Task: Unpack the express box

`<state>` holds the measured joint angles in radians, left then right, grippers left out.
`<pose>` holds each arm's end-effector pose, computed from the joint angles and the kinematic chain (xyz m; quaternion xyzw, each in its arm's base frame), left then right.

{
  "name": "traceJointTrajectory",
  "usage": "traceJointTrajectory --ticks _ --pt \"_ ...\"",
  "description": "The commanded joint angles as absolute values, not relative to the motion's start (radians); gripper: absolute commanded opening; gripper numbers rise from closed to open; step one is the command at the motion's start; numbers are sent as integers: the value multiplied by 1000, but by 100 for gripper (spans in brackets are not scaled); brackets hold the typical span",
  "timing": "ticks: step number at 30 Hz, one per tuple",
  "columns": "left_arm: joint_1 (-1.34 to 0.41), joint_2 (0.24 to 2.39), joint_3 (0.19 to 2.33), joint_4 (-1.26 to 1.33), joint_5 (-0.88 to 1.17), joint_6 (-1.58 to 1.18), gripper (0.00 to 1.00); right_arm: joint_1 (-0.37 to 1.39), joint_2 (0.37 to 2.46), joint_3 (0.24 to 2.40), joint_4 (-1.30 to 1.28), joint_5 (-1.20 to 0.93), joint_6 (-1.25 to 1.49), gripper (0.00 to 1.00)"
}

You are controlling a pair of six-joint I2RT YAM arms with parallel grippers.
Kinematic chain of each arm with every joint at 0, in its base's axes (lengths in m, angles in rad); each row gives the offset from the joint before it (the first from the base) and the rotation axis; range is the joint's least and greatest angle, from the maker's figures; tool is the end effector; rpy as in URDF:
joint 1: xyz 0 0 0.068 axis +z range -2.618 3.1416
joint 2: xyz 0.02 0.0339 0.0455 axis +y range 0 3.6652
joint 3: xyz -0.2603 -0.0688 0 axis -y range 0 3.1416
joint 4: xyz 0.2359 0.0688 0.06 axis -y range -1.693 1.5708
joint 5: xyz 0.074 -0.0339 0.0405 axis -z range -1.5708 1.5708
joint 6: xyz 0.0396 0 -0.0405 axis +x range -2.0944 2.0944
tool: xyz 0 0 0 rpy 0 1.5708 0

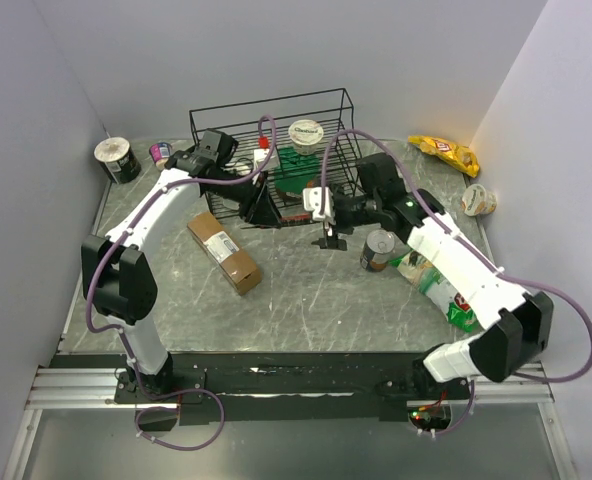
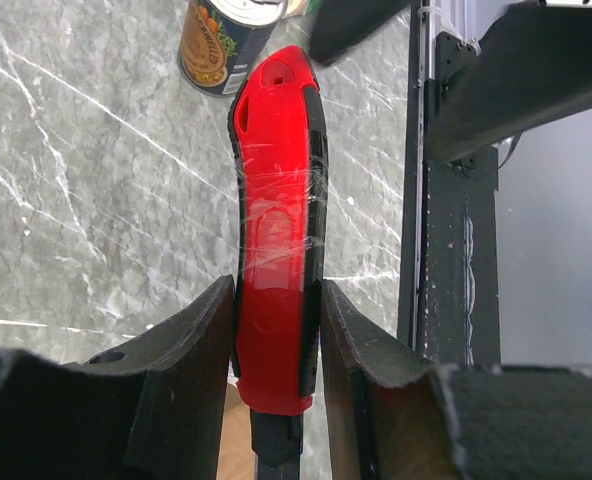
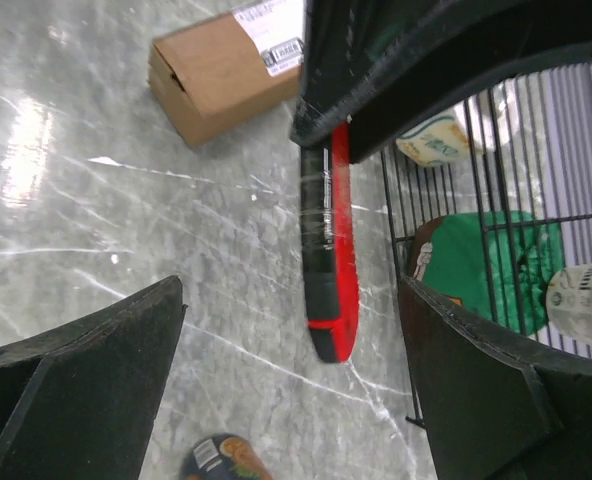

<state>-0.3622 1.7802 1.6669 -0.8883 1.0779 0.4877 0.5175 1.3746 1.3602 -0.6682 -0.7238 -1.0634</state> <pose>0.3292 -0.1620 0.3229 0.4709 0.6911 -0.4765 0.2714 0.2360 0.1645 0.3600 -0.7072 0.4860 0.1996 0.4731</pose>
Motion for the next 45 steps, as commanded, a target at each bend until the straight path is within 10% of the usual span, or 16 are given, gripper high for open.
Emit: traceJointTrajectory --ticks 1,14,22,24,29,33,45 --pt "-357 1787 1726 -926 1154 538 1 522 1428 1393 -594 -710 -1077 92" --pt "-353 1798 1744 -954 1172 575 1 549 1454 1309 -466 -699 -1127 65" --pt "-351 1824 1769 -994 1171 592 1 551 1450 1307 -472 -701 -1085 21" --pt "-350 1816 1757 -980 1135 575 26 551 1471 1382 -564 -719 -1088 6" --pt "-347 1601 1553 -644 981 471 64 505 1532 1549 -949 -770 -1091 0" --pt "-350 1396 1260 -332 884 361 71 446 1546 1663 -1126 -824 -1040 0" --pt "-385 1419 1299 -362 975 388 68 443 1612 1812 -1247 -853 -943 0"
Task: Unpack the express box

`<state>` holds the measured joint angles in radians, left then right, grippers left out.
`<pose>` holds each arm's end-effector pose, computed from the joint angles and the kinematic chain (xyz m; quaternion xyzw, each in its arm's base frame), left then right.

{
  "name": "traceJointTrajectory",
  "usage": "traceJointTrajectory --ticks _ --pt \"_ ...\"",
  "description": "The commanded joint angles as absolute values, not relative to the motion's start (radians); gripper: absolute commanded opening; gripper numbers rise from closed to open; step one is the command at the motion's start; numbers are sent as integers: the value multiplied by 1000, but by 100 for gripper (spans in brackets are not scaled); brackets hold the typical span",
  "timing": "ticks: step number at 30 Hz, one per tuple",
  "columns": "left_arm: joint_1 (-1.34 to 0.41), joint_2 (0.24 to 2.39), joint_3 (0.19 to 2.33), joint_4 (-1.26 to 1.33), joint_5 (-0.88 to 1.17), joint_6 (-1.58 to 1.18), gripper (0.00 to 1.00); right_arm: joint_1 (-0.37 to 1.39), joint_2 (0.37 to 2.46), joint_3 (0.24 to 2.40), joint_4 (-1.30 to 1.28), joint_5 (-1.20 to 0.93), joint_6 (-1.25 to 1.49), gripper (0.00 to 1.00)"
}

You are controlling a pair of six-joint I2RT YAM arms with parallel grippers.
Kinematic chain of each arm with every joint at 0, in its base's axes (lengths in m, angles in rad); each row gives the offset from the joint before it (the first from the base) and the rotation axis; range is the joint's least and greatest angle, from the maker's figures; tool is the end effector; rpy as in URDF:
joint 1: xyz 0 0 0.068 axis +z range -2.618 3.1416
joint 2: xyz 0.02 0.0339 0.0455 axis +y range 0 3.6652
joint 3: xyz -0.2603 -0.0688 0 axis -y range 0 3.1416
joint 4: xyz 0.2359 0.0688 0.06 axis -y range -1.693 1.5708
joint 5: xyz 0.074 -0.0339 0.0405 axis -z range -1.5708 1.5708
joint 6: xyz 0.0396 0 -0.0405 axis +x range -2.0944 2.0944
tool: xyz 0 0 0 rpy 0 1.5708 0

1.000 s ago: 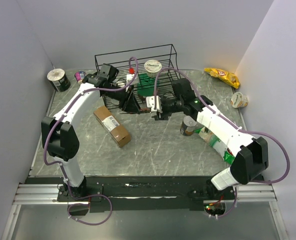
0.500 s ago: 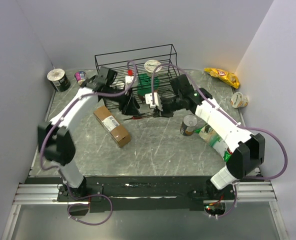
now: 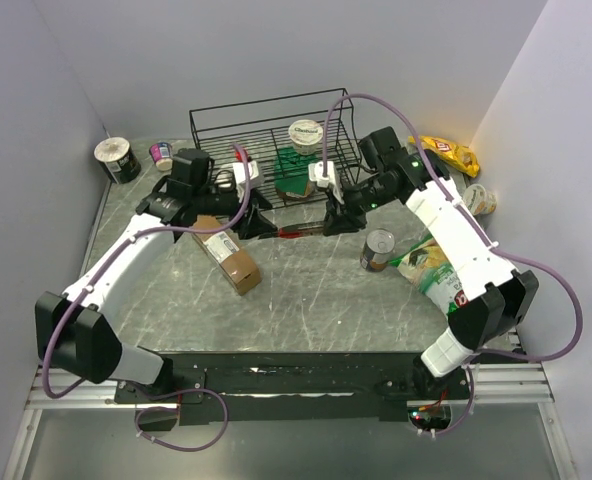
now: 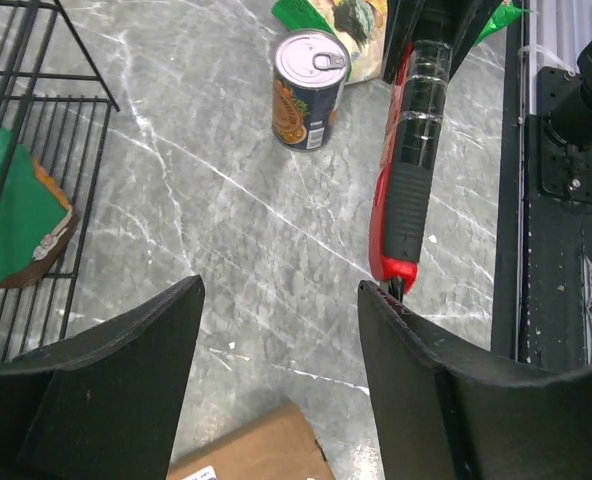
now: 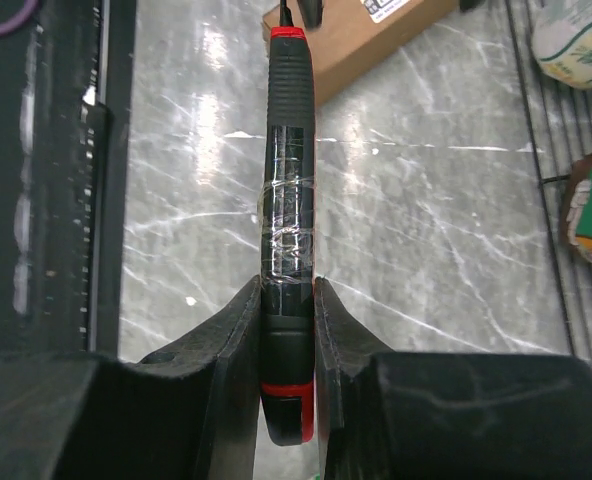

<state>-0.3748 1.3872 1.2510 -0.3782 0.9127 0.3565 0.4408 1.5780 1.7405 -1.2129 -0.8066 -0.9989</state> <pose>0.2676 -0.1389 0.3485 0.4846 0.6447 -0.3847 0.4489 0.2549 0.1519 0.3832 -0.6619 0.6017 0.2994 0.3319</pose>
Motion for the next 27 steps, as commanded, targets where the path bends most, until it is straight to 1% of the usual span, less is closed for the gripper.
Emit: traceJointTrajectory --ticks 1,4,7,11,14,17,22,24,27 --pt "-385 1443 1311 -377 986 415 67 445 1614 1816 -1236 -850 -925 0" --pt "-385 1494 1387 -478 1009 489 64 446 1623 1828 -1201 -798 -888 0" --pt "-387 1525 1460 -544 987 528 62 445 1658 1858 -1232 -759 -893 0" --pt "-368 1500 1447 -500 927 502 61 445 1669 1853 -1262 -732 -936 0" --pt "-367 1474 1419 -492 994 511 61 445 1681 1871 -1269 -715 -940 0" --pt "-377 1497 1431 -514 1038 503 61 446 1695 1902 -1272 -707 -946 0" --pt "-382 1589 1506 -592 1072 563 53 448 1709 1942 -1253 -687 -928 0" --pt "-388 1617 1554 -633 1086 578 51 446 1716 1965 -1258 -683 -933 0" --pt "-397 1650 1582 -623 1091 583 49 446 1730 1986 -1261 -677 -936 0"
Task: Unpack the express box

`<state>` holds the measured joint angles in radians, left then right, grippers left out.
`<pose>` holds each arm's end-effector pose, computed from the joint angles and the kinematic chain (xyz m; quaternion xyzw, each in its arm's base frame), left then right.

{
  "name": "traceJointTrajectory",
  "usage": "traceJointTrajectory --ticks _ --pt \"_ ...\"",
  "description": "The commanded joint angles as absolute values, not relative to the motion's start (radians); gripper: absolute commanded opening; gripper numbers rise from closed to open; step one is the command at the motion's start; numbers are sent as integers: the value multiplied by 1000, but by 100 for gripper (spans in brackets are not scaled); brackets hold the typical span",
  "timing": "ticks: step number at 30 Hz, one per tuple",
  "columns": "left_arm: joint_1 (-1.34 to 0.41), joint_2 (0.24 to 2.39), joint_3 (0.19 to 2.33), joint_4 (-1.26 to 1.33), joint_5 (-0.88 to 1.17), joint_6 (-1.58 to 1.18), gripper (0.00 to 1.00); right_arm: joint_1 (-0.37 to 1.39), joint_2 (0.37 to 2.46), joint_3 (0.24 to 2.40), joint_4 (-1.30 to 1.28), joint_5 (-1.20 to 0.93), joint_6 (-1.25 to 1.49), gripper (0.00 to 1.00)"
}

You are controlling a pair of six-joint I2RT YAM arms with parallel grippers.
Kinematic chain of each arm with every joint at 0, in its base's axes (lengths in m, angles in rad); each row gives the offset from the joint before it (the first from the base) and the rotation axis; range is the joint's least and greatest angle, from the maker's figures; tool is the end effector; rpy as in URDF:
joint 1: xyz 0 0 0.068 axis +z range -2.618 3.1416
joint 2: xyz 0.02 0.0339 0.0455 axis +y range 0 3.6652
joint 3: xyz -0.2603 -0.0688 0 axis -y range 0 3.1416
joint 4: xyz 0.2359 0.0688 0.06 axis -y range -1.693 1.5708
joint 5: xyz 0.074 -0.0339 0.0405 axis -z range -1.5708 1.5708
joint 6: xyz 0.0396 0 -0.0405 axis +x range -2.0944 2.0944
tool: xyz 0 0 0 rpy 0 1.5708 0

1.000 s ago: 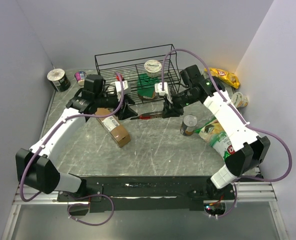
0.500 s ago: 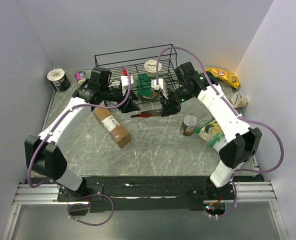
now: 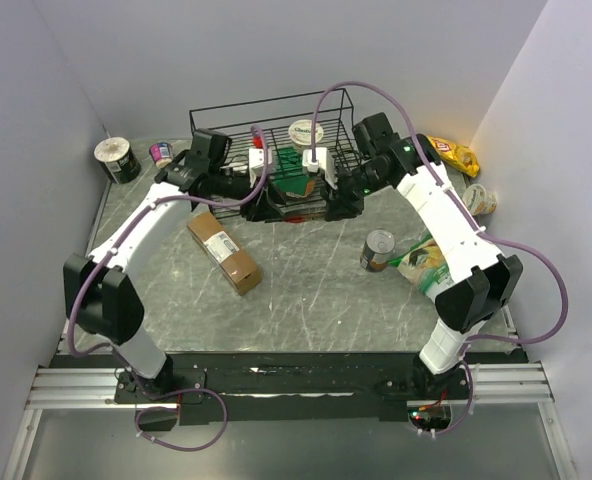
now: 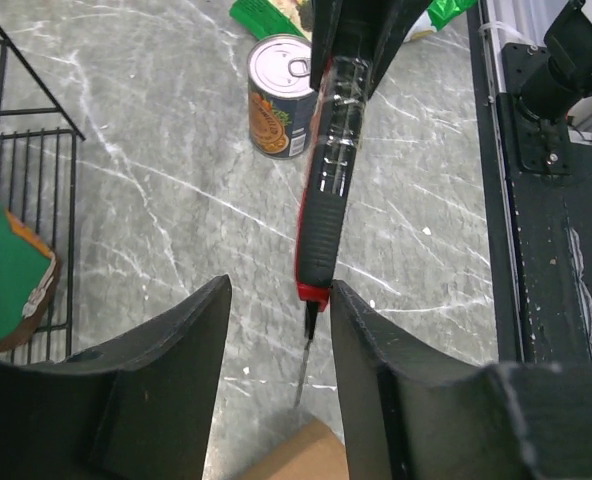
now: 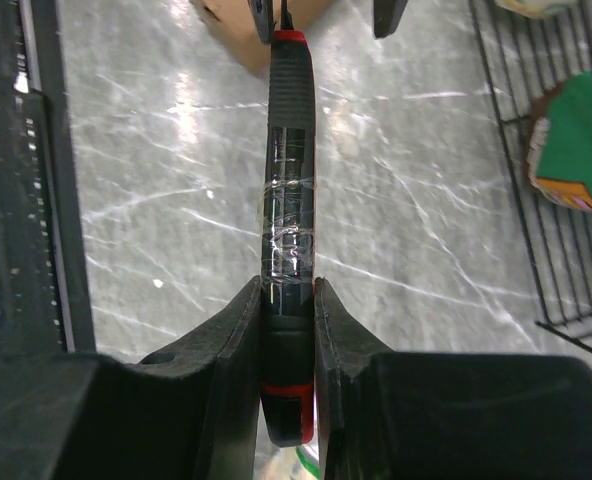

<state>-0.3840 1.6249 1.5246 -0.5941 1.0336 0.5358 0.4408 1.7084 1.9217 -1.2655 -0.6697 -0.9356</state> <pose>0.3092 -0.1616 0.3492 0.5373 0.6124 -0.4182 0.4018 0.2840 0.1612 0.3887 -0.6449 0.6516 0.2487 0.3126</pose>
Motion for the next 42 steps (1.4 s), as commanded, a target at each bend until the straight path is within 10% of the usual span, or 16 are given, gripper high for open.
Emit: traceJointTrajectory --ticks 1,16,27,36,42 --pt "-399 1655 1585 -615 1091 581 49 448 1738 1997 -1264 -676 -937 0" --pt "-425 1726 1651 -696 1085 660 37 449 1787 2102 -1223 -721 -861 0" --pt "-426 1727 1638 -631 1097 594 1 422 1778 2097 -1136 -756 -757 0" --pt "-394 1674 1618 -317 1210 197 1 148 1623 1917 -644 -1048 -145 99" --pt "-388 1661 1485 366 1240 -496 1 80 1529 1732 -298 -1233 92 99"
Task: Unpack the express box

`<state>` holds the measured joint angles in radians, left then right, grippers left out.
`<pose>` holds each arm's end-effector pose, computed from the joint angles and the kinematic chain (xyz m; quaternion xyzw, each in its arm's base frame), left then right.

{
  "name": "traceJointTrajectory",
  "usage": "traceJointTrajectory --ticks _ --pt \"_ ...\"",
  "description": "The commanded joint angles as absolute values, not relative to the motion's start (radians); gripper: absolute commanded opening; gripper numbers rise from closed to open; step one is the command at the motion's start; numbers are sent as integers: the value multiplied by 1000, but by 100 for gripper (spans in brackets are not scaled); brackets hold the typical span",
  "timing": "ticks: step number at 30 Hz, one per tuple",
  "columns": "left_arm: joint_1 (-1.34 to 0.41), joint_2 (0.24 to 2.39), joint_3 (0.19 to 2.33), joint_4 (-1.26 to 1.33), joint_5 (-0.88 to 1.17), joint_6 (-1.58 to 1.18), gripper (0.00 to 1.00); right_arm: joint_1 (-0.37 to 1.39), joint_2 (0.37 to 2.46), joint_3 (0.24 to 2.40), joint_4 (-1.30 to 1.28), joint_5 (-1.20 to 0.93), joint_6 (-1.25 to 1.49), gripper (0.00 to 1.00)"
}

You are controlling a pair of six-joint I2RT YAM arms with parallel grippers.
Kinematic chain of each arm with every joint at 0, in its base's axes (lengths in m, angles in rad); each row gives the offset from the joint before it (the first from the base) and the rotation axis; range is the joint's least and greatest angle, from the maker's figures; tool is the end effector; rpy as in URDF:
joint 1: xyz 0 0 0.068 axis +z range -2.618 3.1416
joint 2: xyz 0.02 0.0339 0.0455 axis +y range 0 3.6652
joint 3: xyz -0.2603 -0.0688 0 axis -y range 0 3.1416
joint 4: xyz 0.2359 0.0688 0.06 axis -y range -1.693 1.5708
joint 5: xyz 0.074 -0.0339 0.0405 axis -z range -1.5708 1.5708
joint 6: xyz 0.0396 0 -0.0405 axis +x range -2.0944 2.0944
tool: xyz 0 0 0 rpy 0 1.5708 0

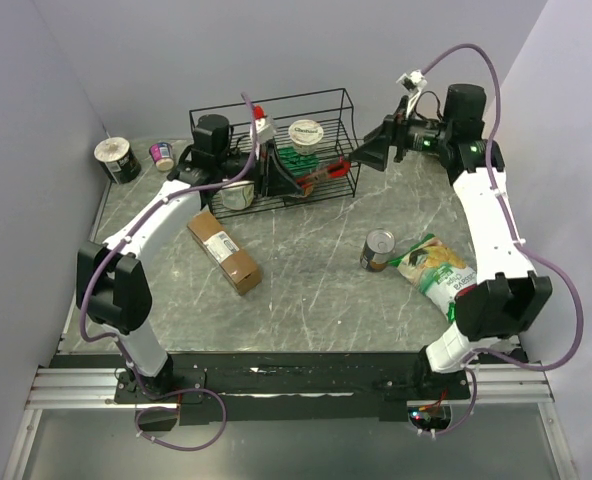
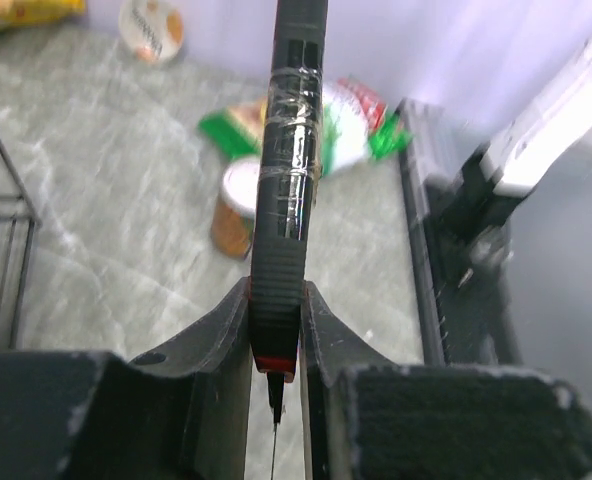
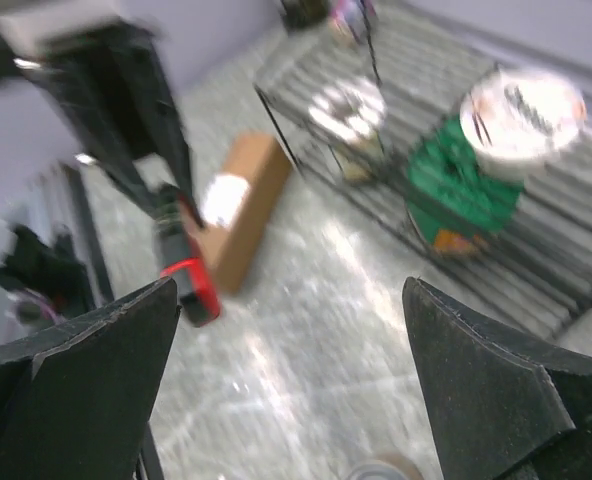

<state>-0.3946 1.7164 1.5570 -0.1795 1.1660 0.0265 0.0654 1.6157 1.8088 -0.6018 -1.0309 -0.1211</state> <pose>0.3411 -0.1815 0.3631 0.4534 0.5999 -0.5300 0.3919 0.3353 0.0560 0.4402 -0.3371 0.6989 0.3986 0.4889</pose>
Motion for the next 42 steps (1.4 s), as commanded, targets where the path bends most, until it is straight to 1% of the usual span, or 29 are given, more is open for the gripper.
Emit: traceJointTrajectory --ticks 1,2,4,6,9,12,20,26,36,42 --pt "-390 1663 1474 444 1238 -561 1 83 1520 1706 -273 -1256 98 99" --pt "-390 1669 1471 487 1238 -616 1 86 1507 1678 -205 -1285 110 97" --pt "-390 1674 1502 422 1233 -579 1 84 1494 1605 -137 -1331 165 93" --pt "-390 1675 1522 399 1238 -554 1 92 1483 1553 -65 -1328 196 93" --pt "-393 1678 1525 407 1246 -566 1 112 1485 1529 -15 -1336 224 92" --pt "-397 1678 1525 410 1255 -565 1 144 1502 1560 -47 -1327 180 90" --pt "-403 1692 1543 403 1261 -557 1 190 1554 1623 -24 -1302 198 85" --pt "-405 1695 1546 410 1264 -560 1 218 1563 1614 -29 -1302 193 79" --pt "-411 1712 1557 422 1272 -572 1 247 1582 1624 -23 -1284 187 73" --pt "-414 1717 1565 407 1275 -555 1 255 1588 1621 -3 -1285 209 66"
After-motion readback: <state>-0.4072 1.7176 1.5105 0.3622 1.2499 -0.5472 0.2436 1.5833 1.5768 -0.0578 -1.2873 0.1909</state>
